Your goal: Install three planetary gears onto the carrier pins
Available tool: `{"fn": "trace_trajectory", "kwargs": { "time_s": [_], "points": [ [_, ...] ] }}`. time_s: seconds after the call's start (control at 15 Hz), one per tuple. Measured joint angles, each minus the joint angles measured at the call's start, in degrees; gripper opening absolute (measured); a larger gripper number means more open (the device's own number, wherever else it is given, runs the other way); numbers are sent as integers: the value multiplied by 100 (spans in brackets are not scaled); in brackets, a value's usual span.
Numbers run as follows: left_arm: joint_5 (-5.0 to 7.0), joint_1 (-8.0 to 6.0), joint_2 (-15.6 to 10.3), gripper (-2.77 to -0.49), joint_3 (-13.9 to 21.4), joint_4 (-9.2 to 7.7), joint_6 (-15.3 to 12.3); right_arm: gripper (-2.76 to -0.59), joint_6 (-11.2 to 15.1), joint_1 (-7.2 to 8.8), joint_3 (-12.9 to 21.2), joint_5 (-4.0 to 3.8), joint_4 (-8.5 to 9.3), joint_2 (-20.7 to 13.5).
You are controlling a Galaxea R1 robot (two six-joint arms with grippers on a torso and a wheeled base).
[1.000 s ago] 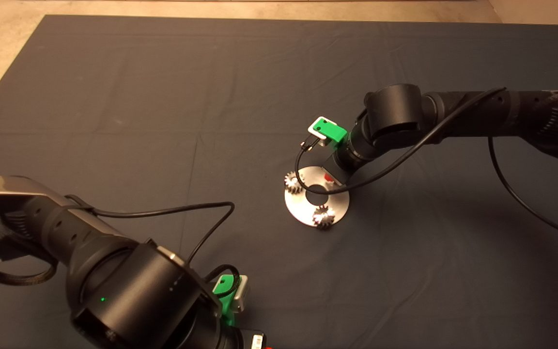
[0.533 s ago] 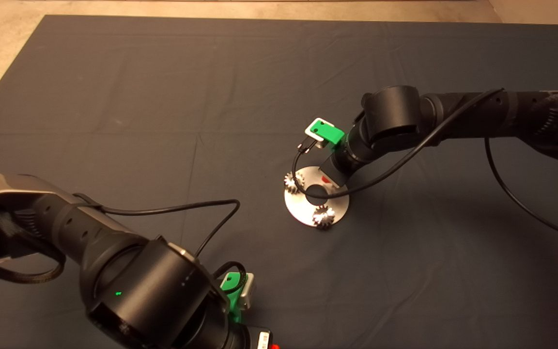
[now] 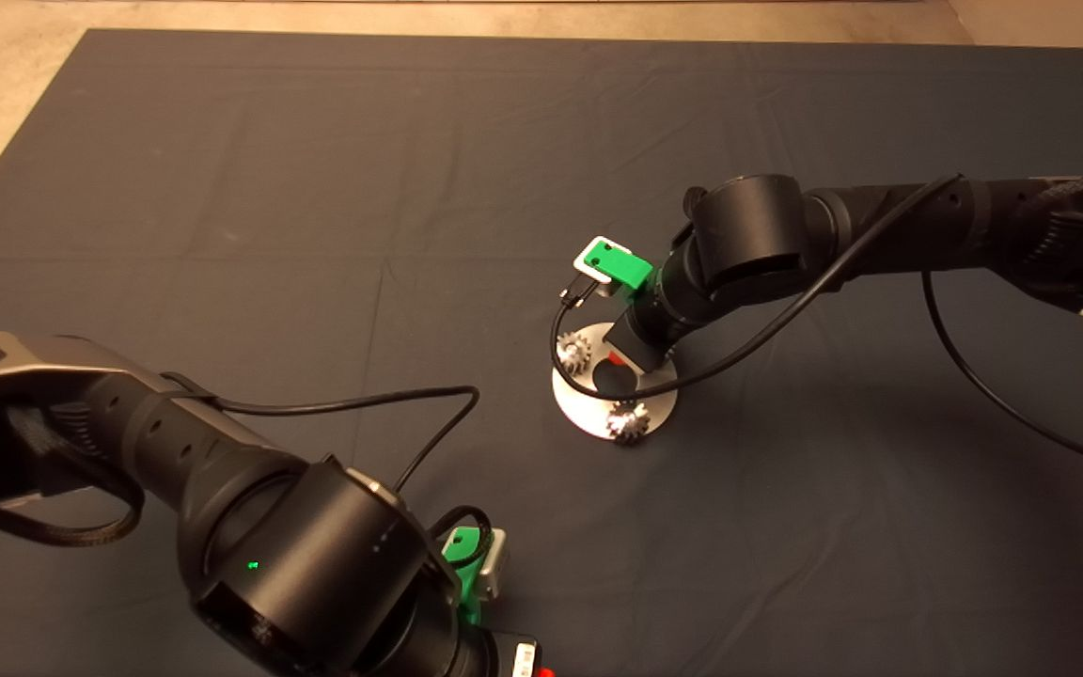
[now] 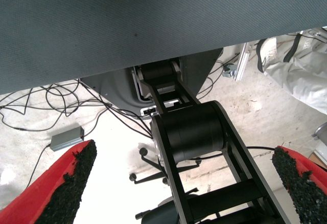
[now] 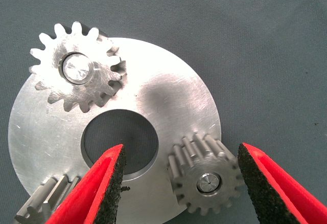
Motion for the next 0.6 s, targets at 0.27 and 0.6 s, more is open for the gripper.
{"fn": "trace_trajectory", "kwargs": {
  "time_s": [0.27,0.6],
  "points": [
    [0,68,0,-77,0,0,2,-175,0,118,0,1,0,-5],
    [1,156,0,-77,0,1,5,-175,155,583,0,5,0,-44]
  ]
}}
